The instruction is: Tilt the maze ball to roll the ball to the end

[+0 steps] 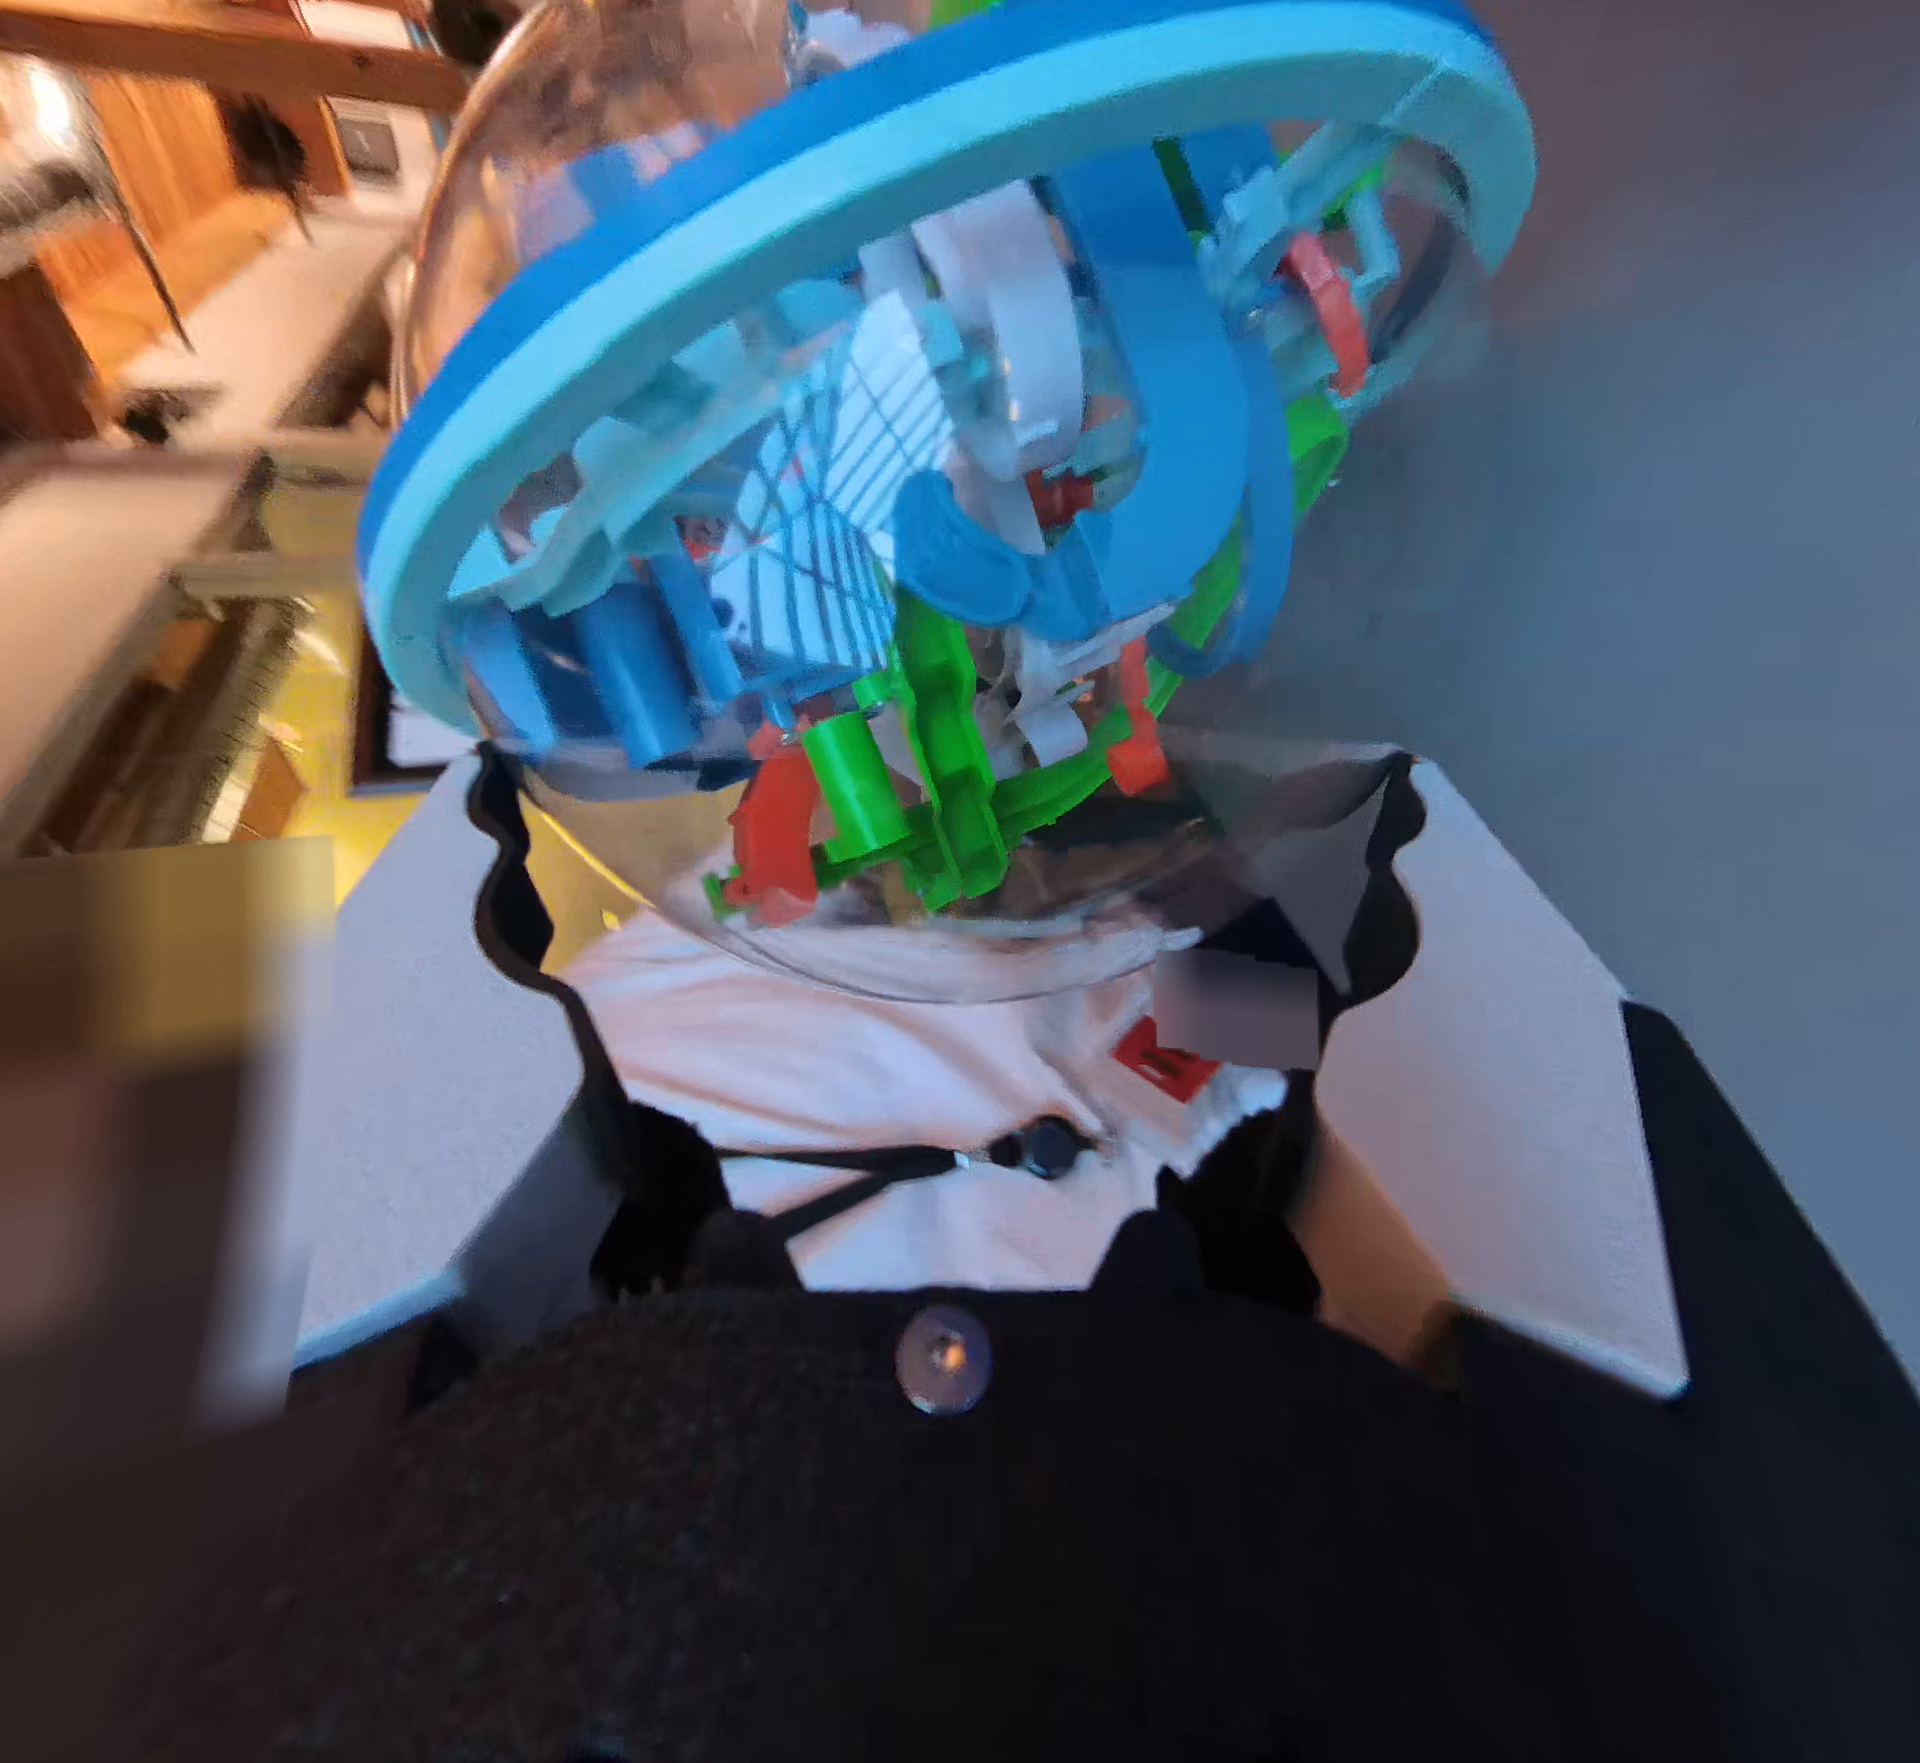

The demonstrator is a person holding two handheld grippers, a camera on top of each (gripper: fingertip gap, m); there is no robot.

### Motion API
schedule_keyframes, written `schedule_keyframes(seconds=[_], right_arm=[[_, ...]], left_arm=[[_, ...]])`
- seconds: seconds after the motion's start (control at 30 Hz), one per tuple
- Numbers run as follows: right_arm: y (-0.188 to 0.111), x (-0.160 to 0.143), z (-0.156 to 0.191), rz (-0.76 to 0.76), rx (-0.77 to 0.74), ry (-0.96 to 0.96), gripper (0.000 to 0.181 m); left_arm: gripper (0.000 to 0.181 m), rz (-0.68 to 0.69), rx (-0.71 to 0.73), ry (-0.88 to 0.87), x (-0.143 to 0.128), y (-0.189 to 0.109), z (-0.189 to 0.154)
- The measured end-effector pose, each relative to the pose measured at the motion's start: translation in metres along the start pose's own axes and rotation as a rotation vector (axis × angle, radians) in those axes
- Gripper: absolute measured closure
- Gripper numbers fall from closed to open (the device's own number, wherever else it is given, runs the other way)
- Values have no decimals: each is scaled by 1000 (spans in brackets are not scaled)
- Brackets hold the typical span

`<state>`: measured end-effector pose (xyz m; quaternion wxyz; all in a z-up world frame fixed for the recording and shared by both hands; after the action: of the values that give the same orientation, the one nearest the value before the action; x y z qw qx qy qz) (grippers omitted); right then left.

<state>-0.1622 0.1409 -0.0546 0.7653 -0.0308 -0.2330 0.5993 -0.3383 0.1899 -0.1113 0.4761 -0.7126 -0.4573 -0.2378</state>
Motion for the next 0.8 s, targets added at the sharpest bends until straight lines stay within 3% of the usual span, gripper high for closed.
schedule_keyframes(seconds=[0.07,0.23,0.5,0.63,0.7,0.8], right_arm=[[-5,0,1,9,-32,-115,28],[-6,-3,9,-14,-98,-333,27],[-5,-20,23,31,-388,-1093,24],[-6,-23,30,-151,-323,-1299,26],[-5,-24,35,-246,-265,-1299,26],[-8,-28,38,-273,-265,-1326,25]], left_arm=[[45,4,-22,3,-1,-2,-1],[47,-30,-39,36,0,-5,-5],[48,-42,-227,-49,1,-8,-13],[48,-22,-222,9,-4,-5,-22],[49,-1,-253,-21,-8,-2,-28],[51,-29,-241,-28,-6,-5,-34]])
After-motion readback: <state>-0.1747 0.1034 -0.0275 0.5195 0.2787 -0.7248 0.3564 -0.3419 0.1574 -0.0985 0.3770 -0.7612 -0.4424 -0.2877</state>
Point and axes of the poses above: each gripper's, where its closed fingertips meet, y out along the fingers, x out of its top, z = x × y across the jaws, the point moved 8 cm from there along -y, back along the fingers, and after that the axes turned 15 degrees about -y, right-handed, at the moved point
